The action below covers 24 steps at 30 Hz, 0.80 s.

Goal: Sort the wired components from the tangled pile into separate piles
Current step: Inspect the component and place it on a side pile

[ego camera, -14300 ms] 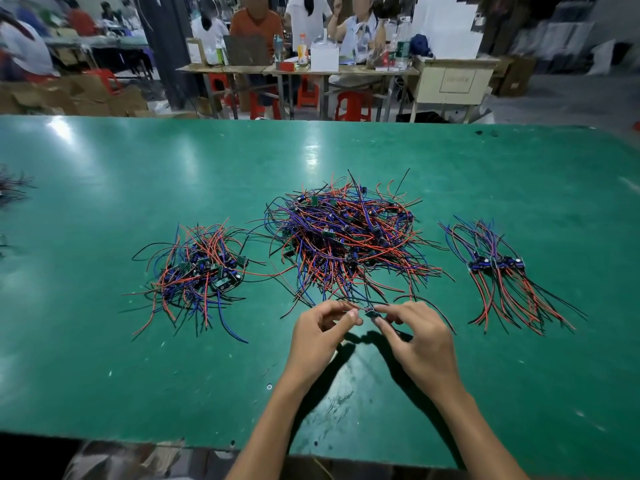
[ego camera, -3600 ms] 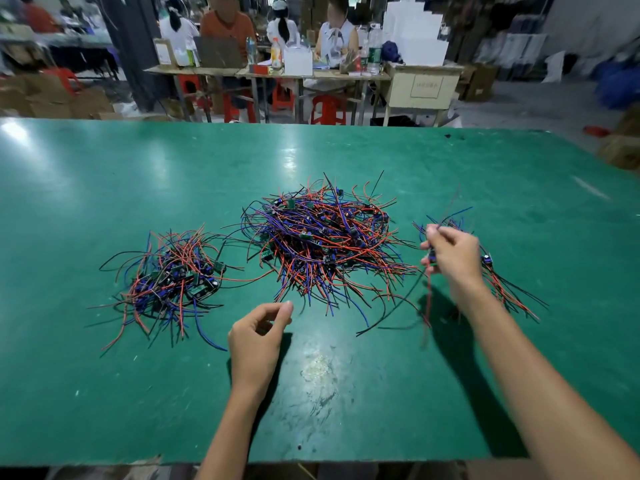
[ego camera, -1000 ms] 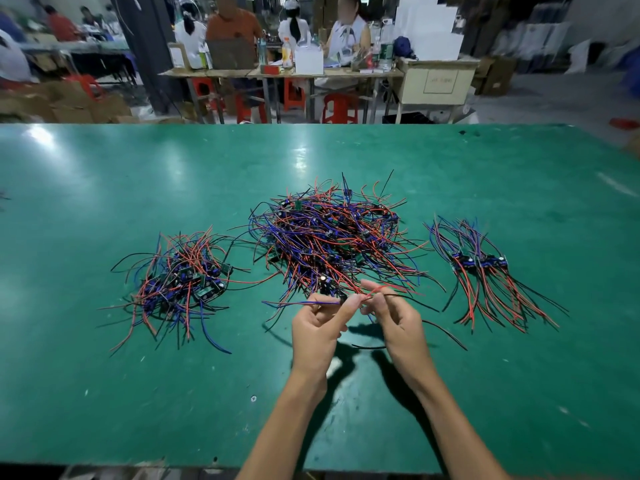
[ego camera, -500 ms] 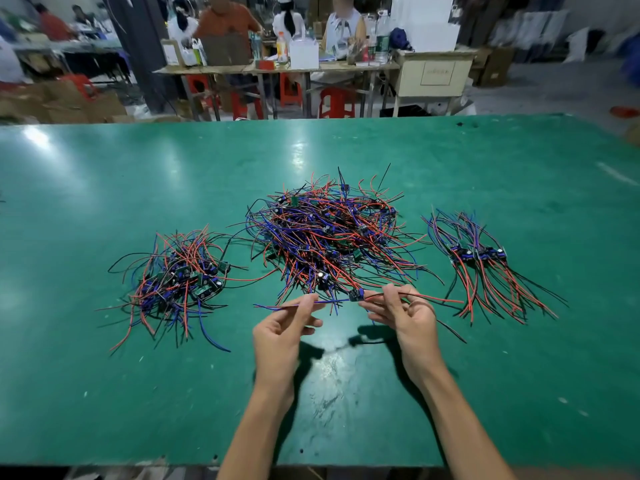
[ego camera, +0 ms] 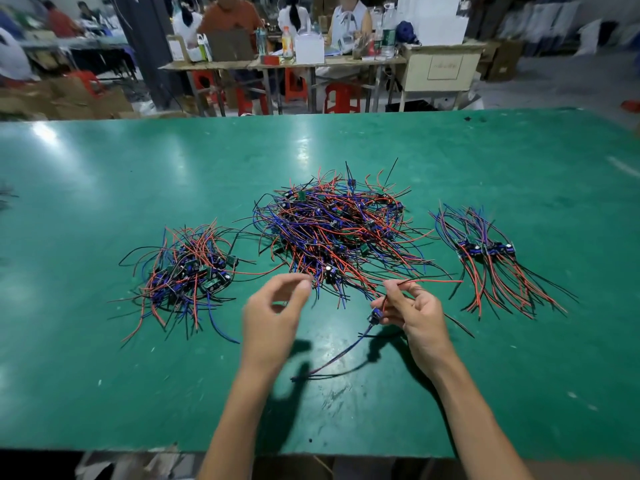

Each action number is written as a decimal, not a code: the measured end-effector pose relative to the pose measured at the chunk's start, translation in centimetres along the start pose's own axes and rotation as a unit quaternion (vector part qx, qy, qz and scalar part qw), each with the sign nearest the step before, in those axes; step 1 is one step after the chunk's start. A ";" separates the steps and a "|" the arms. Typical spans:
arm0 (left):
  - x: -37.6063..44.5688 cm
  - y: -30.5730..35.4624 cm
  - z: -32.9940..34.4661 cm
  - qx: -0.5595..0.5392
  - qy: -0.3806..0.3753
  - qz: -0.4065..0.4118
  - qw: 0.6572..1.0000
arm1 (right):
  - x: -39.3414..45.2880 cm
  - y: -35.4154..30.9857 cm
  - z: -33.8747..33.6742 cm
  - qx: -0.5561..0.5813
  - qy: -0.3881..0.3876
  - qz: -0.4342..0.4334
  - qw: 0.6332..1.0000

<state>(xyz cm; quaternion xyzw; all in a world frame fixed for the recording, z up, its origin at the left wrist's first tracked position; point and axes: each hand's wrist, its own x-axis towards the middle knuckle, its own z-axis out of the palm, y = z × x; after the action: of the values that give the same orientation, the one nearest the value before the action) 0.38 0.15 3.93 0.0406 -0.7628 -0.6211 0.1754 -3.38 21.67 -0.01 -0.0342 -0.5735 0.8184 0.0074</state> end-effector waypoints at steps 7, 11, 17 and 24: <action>0.1 0.5 6.9 -0.087 -0.318 -0.118 0.937 | -0.4 0.3 -0.2 -0.039 -0.006 -0.045 0.998; -0.4 -0.4 7.4 -0.174 -0.294 -0.177 0.923 | -0.1 0.7 -0.1 -0.076 0.042 -0.071 0.994; -0.3 -0.8 7.4 -0.144 -0.283 -0.216 0.923 | 0.3 1.4 0.0 -0.204 0.080 -0.097 0.971; -0.6 -2.1 7.8 -0.153 -0.259 -0.203 0.932 | 0.0 1.2 0.2 -0.182 0.053 -0.085 0.978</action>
<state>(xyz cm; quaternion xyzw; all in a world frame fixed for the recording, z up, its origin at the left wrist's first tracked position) -1.91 7.13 0.48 0.0051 -0.6528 -0.7418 -0.1535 -3.34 21.01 -1.09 -0.0291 -0.7123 0.6940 0.1006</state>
